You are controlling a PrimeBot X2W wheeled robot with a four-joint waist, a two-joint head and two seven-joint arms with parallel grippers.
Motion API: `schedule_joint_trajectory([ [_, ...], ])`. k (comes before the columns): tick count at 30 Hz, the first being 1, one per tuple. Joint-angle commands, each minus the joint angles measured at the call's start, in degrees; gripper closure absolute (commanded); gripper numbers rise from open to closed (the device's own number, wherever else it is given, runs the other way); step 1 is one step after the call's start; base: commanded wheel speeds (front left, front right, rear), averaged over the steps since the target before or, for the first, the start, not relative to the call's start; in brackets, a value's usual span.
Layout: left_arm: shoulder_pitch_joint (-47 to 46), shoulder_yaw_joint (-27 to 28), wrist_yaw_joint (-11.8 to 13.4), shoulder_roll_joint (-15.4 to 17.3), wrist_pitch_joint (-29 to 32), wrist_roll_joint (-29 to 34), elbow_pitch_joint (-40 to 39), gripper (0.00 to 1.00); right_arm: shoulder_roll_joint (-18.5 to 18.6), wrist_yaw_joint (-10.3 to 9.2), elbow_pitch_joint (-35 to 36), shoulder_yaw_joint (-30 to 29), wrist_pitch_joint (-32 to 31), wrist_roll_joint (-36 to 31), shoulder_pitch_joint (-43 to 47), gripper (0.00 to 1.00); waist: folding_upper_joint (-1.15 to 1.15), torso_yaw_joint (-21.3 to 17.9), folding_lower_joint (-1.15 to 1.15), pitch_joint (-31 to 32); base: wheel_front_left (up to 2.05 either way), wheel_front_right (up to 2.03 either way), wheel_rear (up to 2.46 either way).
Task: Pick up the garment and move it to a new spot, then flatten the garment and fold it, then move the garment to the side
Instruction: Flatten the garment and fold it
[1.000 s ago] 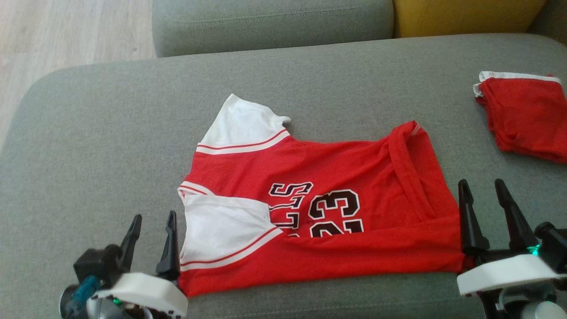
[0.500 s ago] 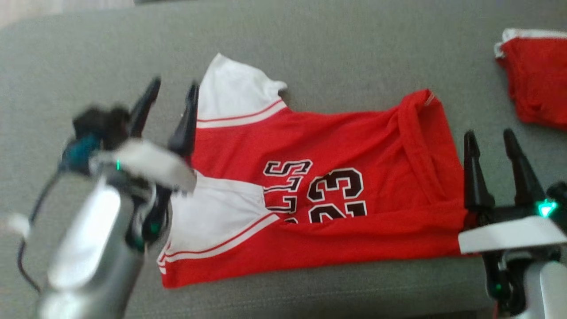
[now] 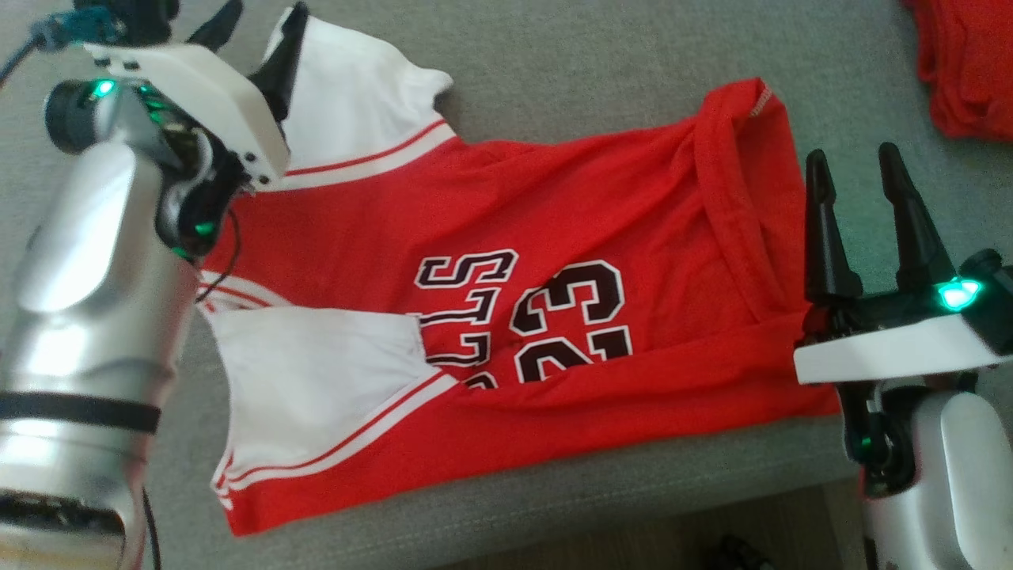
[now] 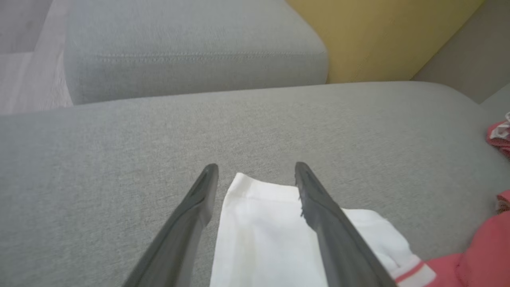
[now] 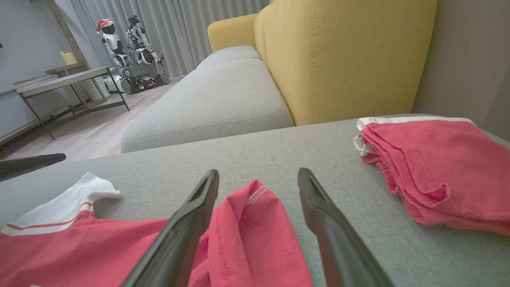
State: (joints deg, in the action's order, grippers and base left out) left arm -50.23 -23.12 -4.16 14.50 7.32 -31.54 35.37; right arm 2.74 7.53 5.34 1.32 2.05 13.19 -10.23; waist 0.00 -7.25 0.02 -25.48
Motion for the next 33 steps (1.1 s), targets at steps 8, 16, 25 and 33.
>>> schedule_joint_trajectory([
  [8, -8.41, 1.06, -2.04, 2.63, 1.97, -1.45, 11.77, 0.00, 1.02, -0.04, -0.36, 1.70, 1.49, 1.08, -3.04, 0.00, 0.00, -2.64, -0.02, -2.46, 0.00, 0.00, 0.00],
  [16, -11.52, -1.41, -3.13, 2.46, 4.38, -2.94, 19.09, 0.00, 2.00, -0.04, -1.38, 0.76, 1.30, 1.71, -5.11, 0.00, 0.00, -3.12, -0.02, -2.57, 0.00, 0.00, 0.00],
  [25, -12.57, -5.54, -3.31, 2.56, 3.70, -5.58, 20.81, 1.00, 3.73, -0.04, -2.79, -0.19, 0.31, 4.00, -8.86, 0.00, 0.00, -3.31, -0.02, -2.76, 0.00, 0.00, 0.00],
  [33, -14.48, -8.62, -3.32, 1.12, -1.13, -6.75, 20.49, 1.00, 9.54, -0.04, -8.65, 2.61, -5.87, 6.93, -17.14, 0.00, 0.00, -0.50, -0.02, -1.81, 0.00, 0.00, 0.00],
])
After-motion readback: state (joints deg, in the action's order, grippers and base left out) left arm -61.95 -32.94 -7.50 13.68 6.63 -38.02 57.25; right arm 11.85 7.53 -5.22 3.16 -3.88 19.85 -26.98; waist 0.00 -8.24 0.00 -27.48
